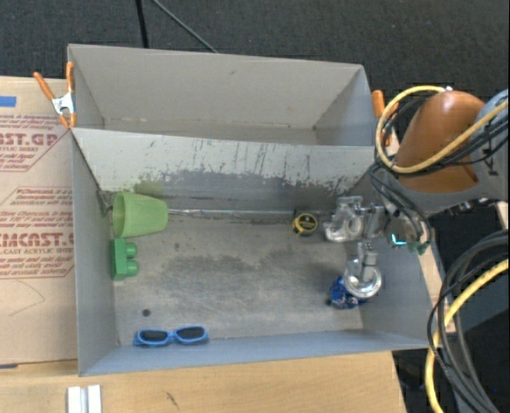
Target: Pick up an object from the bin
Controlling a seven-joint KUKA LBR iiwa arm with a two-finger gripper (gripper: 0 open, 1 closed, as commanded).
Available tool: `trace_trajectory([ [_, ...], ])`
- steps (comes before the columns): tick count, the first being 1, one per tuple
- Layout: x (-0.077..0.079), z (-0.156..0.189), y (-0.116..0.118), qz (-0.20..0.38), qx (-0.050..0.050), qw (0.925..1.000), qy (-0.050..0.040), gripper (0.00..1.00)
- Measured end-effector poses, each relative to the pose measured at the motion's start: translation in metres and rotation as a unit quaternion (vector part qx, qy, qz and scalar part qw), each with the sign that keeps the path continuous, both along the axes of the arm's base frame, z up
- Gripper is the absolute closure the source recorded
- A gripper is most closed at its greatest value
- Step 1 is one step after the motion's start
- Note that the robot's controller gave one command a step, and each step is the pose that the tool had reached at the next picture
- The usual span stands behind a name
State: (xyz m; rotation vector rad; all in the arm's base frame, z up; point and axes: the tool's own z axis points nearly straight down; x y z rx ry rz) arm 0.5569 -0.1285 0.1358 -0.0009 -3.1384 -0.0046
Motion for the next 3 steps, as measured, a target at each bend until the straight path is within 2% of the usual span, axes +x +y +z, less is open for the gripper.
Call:
trace_trajectory([
  [1, -0.0512, -0.0512, -0.0063, 0.018, 0.006, 0.9998, -0.0115, 0.0],
  [2, -0.0521, -0.0536, -0.0082, 0.017, 0.003, 0.9998, -0.0115, 1.0],
  [3, -0.0444, -0.0502, -0.0096, 0.017, -0.001, 0.9995, -0.0276, 0.0],
])
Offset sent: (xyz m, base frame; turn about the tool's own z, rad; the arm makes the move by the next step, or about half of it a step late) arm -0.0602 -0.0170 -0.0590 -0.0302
